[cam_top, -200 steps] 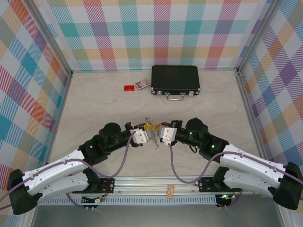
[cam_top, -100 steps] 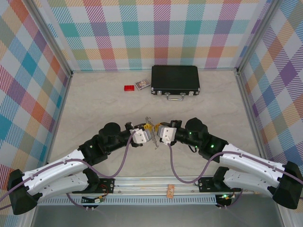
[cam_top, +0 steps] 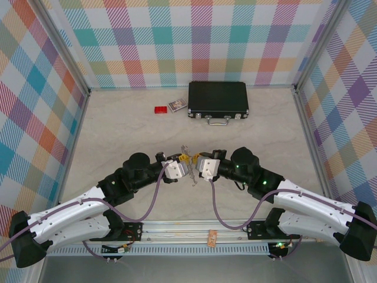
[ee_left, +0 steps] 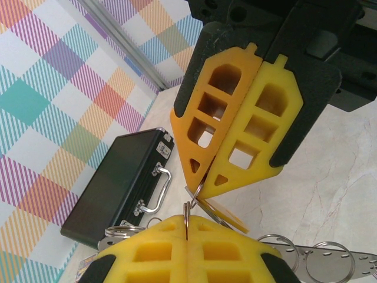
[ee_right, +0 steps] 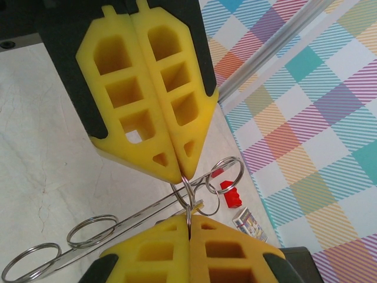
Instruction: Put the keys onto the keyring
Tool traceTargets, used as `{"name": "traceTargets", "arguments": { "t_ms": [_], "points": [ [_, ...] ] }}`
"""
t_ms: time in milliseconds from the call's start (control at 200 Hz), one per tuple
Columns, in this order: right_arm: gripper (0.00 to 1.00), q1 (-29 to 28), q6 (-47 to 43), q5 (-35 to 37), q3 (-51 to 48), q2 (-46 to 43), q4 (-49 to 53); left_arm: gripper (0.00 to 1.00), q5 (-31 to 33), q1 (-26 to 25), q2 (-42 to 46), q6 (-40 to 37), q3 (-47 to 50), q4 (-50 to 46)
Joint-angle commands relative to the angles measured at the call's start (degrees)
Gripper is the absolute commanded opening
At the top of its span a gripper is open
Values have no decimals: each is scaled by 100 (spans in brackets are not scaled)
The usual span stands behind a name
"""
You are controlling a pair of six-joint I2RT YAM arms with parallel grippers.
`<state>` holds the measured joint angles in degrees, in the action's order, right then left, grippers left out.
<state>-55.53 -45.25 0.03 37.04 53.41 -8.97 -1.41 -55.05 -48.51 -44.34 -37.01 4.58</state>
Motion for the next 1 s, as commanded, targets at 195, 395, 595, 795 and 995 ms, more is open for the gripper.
{"name": "traceTargets", "arguments": {
  "t_ms": [195,395,595,795,995],
  "points": [
    [0,-28,78,-42,47,-13,-156,0,-56,-68,47,80,-174,122],
    [0,-78,-24,-152,84,112,-125,0,-39,-68,50,98,-179,135],
    [0,-122,-70,-113,34,147,-91,0,8,-68,9,169,-185,216],
    [0,-145,-71,-28,17,87,-27,0,82,-69,9,195,-175,250],
    [0,-146,105,328,-107,-91,-257,0,71,-68,64,194,-145,257]
  ]
}}
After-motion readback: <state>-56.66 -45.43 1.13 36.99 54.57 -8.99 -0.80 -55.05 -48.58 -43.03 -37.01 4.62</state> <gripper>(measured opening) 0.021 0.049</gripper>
